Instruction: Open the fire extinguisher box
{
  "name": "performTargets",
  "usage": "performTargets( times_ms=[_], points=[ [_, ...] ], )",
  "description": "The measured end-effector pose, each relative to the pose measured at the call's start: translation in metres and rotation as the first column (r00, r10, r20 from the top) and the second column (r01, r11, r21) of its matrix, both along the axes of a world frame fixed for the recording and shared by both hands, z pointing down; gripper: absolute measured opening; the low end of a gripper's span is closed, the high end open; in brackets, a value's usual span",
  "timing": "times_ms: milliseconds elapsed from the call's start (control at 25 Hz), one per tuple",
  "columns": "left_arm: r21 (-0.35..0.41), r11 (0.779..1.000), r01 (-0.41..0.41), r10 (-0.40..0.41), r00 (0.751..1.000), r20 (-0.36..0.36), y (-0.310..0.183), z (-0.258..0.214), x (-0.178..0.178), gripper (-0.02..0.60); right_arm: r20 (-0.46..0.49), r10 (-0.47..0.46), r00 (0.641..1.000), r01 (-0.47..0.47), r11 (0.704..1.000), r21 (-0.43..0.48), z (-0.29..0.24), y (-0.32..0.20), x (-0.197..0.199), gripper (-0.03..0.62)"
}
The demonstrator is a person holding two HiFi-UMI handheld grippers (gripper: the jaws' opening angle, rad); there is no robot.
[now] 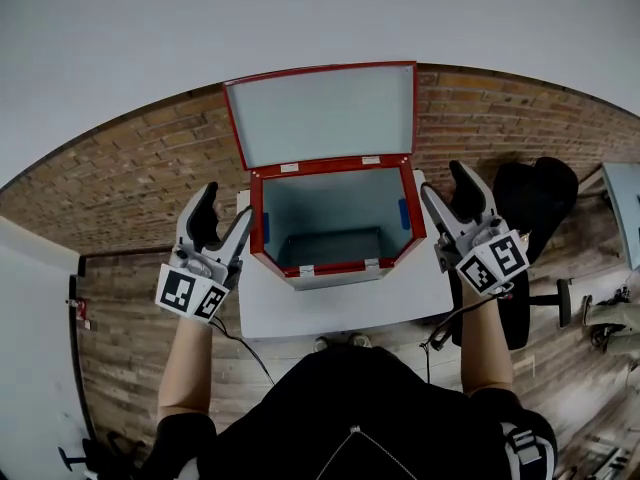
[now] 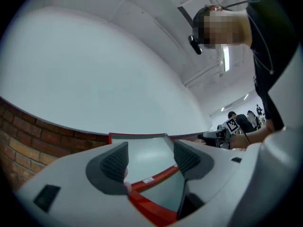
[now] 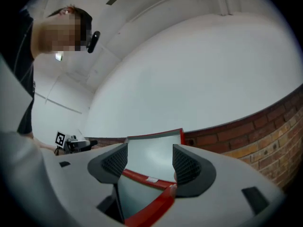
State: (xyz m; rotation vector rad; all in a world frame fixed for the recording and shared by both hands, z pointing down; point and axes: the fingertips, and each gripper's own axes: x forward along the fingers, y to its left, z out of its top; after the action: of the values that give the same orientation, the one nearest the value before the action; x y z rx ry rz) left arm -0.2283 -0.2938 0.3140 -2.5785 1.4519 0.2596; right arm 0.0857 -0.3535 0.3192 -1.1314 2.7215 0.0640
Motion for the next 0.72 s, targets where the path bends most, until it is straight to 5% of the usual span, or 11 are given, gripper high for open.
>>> performTargets(
  times_ms=[160, 280, 400, 720],
  points=[
    [-0.038, 0.999, -0.005, -0.001, 0.987, -0.161, 0.054, 0.019, 0.006, 0.204, 0.039, -0.085, 0.996, 0.087, 0.994, -0.067, 0.027, 0.07, -0.03, 0.294],
    [-0.053, 0.999, -0.011, -0.002, 0.97, -0.242, 0.077, 0.032, 0.015, 0.084, 0.057, -0.078, 0.995, 0.083, 0.992, -0.091, 0.044, 0.091, -0.045, 0.121],
    [-0.066, 0.998, -0.022, 0.008, 0.977, -0.214, 0.089, 0.046, 0.036, 0.056, 0.071, -0.076, 0.995, 0.085, 0.988, -0.129, 0.058, 0.098, -0.052, 0.044],
    [-0.133, 0.99, -0.043, 0.018, 0.982, -0.185, 0.113, 0.076, 0.075, 0.049, 0.054, -0.081, 0.995, 0.09, 0.978, -0.188, 0.086, 0.12, -0.062, 0.018]
  ],
)
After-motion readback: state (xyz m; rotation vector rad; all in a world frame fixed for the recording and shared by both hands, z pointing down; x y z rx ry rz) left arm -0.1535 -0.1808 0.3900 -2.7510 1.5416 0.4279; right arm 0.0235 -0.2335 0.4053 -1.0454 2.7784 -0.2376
